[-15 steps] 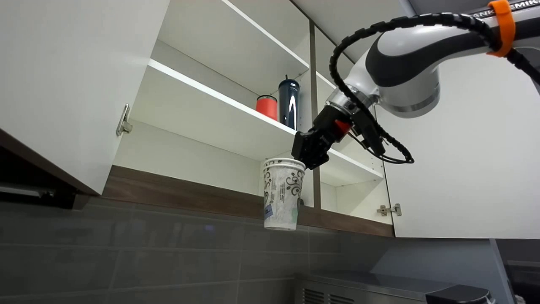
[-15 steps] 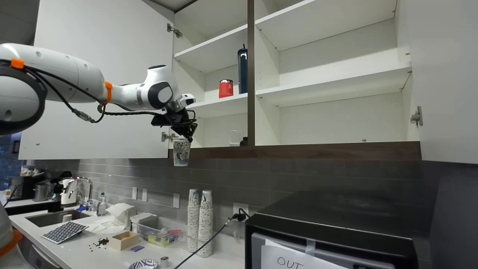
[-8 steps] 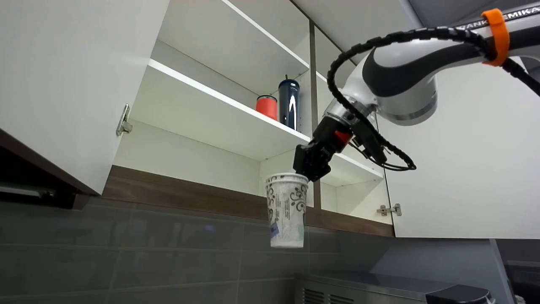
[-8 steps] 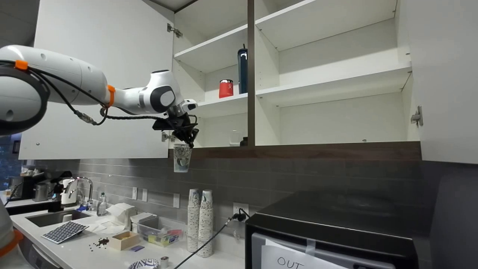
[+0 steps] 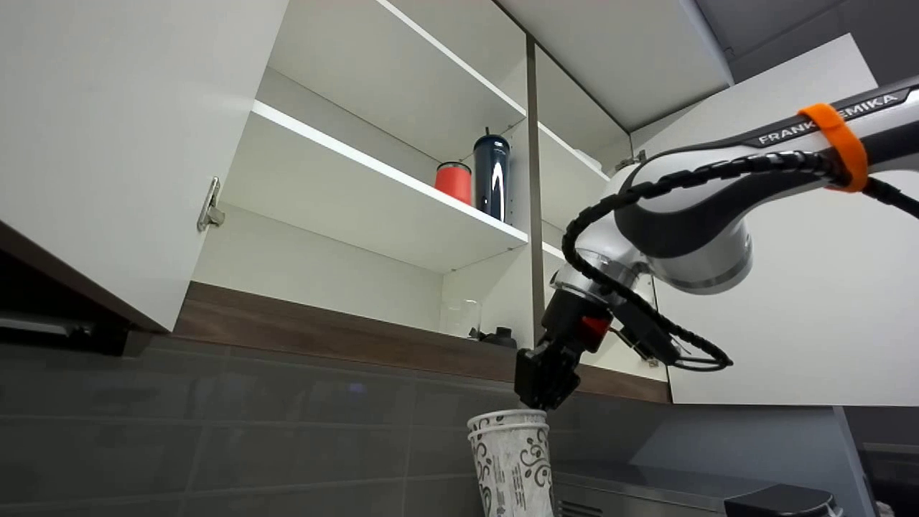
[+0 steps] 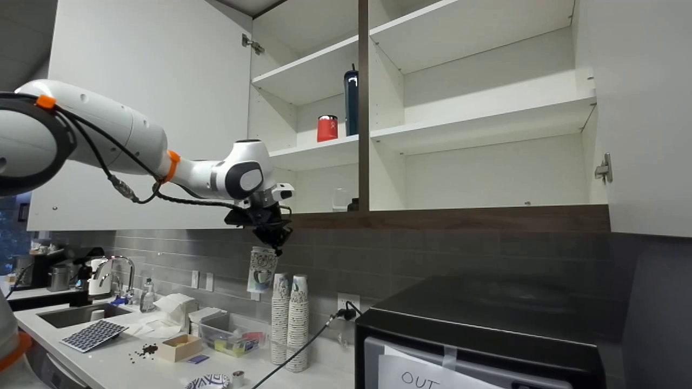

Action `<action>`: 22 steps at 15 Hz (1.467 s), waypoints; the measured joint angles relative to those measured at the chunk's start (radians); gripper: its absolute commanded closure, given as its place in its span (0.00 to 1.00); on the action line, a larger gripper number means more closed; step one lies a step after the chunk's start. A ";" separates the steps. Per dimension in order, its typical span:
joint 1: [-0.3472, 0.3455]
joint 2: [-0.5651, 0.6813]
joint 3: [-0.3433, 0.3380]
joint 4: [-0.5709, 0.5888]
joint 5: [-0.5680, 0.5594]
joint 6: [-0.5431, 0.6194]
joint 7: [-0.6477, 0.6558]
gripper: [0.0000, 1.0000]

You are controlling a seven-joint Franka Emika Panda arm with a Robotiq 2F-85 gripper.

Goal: Stack the coffee cups on the bottom shelf together then place them on the counter.

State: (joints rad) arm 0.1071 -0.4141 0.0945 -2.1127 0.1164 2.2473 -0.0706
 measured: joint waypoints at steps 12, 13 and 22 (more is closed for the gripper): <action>0.117 0.022 -0.117 -0.309 0.149 0.443 -0.229 0.96; 0.117 0.024 -0.117 -0.306 0.149 0.443 -0.229 0.96; 0.116 0.037 -0.122 -0.297 0.149 0.520 -0.228 0.99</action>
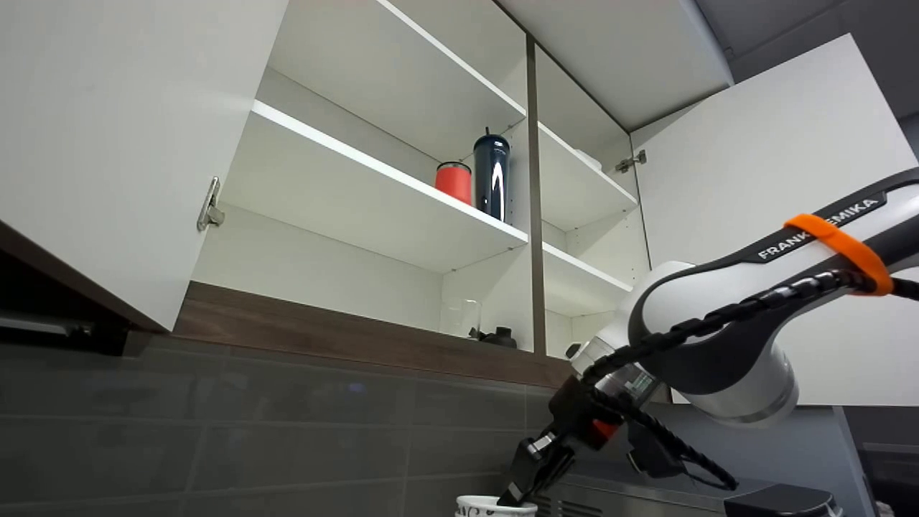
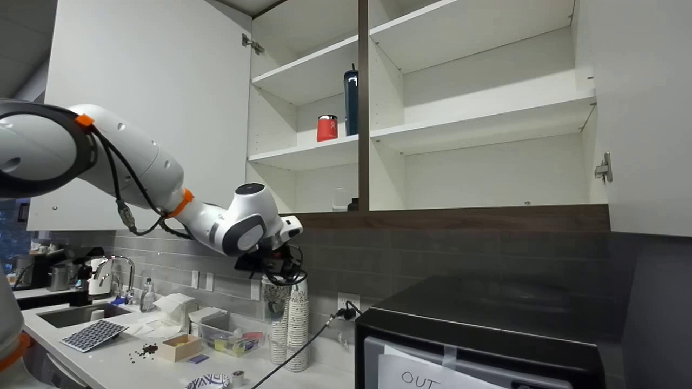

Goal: Stack the coffee cups on the bottom shelf together then place them on the counter.

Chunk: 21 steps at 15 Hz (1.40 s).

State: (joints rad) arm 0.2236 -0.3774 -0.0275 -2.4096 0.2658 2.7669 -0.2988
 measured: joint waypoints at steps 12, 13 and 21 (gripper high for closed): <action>0.251 0.304 -0.198 0.064 0.521 0.243 -0.418 0.99; 0.254 0.323 -0.206 0.081 0.570 0.243 -0.463 0.99; 0.231 0.451 -0.224 0.215 0.938 0.256 -0.847 0.96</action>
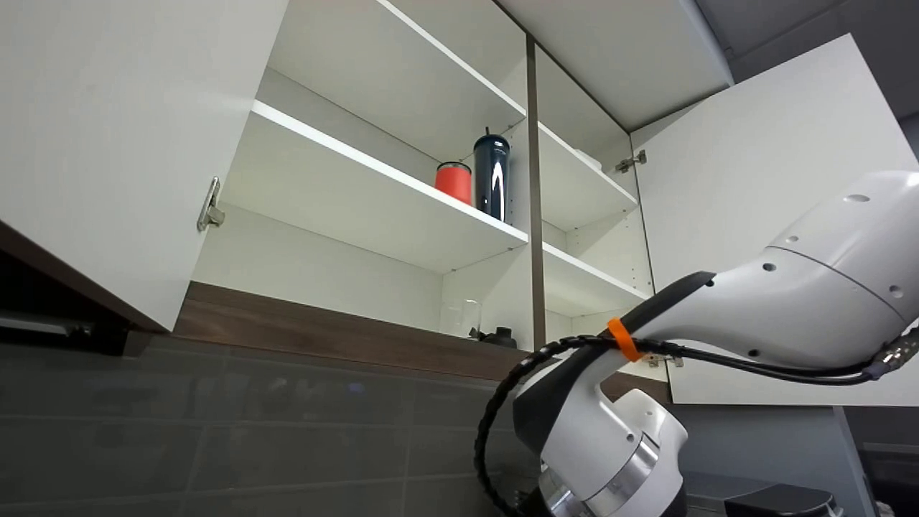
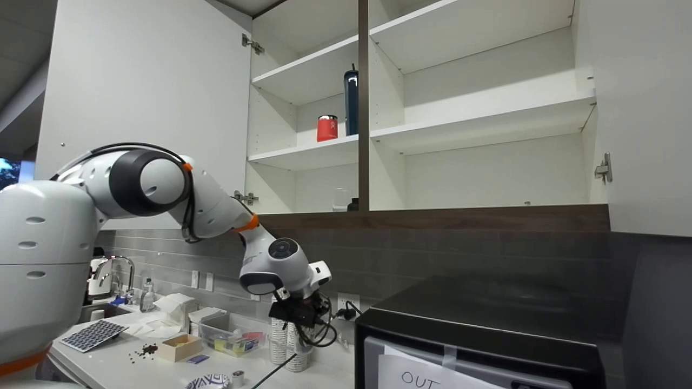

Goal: Stack the coffee cups on the bottom shelf together then place them on the counter.

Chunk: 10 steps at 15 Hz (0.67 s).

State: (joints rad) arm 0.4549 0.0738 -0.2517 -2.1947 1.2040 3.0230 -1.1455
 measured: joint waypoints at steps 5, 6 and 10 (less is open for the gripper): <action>-0.015 0.065 -0.002 0.027 0.022 0.000 -0.023 0.99; -0.016 0.066 -0.002 0.028 0.022 0.000 -0.023 0.99; -0.018 0.093 -0.003 0.031 0.021 -0.004 -0.013 0.99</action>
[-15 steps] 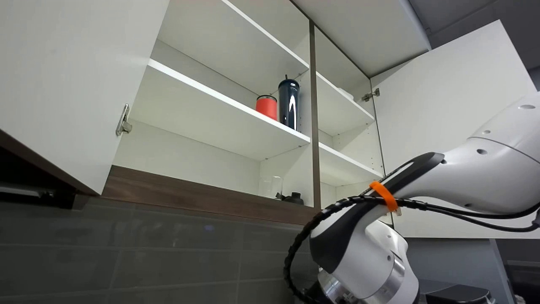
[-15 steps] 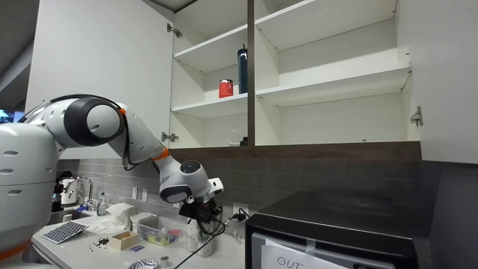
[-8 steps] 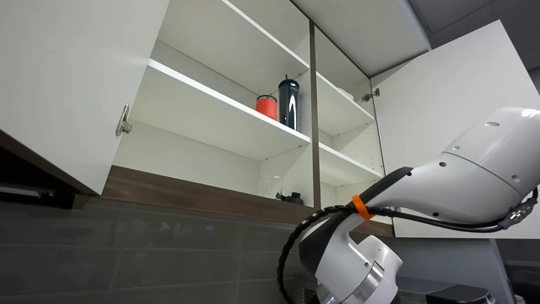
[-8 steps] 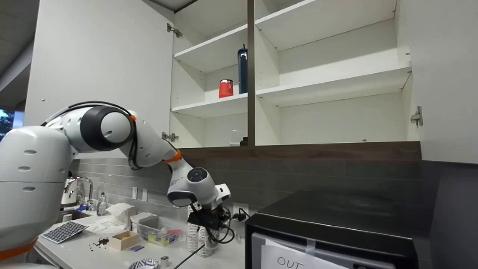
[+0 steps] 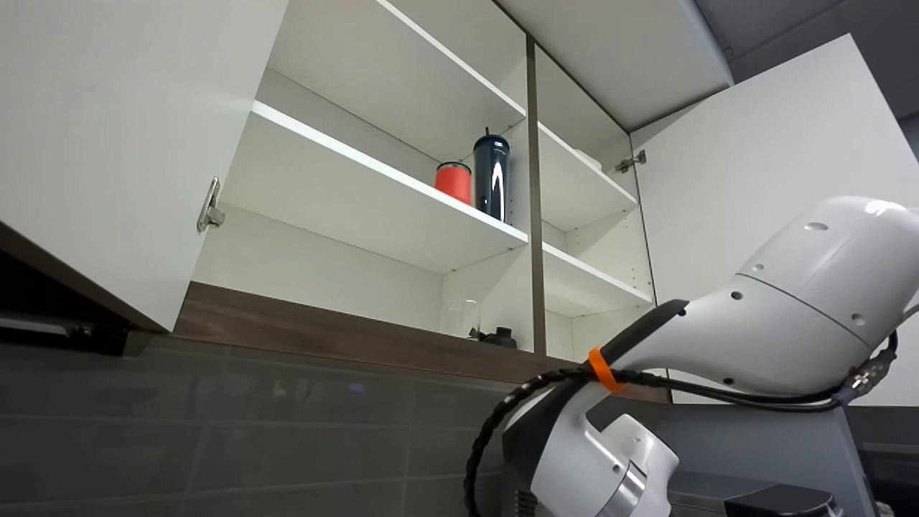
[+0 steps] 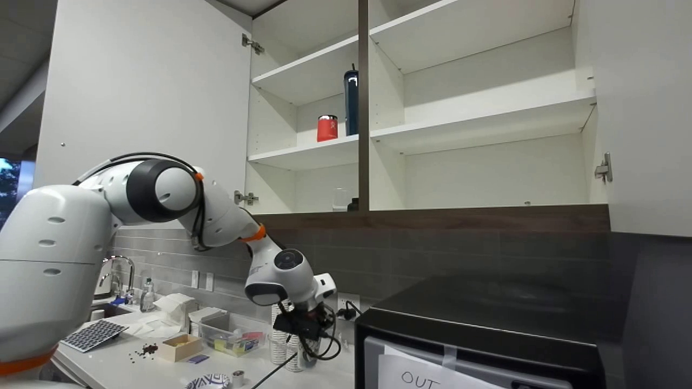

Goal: Stack the coffee cups on the bottom shelf together then place them on the counter.

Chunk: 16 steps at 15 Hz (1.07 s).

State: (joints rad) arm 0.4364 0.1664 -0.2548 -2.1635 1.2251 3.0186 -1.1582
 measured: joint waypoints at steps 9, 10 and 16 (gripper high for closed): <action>-0.054 0.238 0.038 0.152 0.099 -0.016 -0.046 0.99; -0.060 0.253 0.041 0.169 0.105 -0.016 -0.049 0.99; -0.087 0.332 0.042 0.238 0.110 -0.015 -0.062 0.99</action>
State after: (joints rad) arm 0.3495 0.4982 -0.2126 -1.9257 1.3353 3.0035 -1.2197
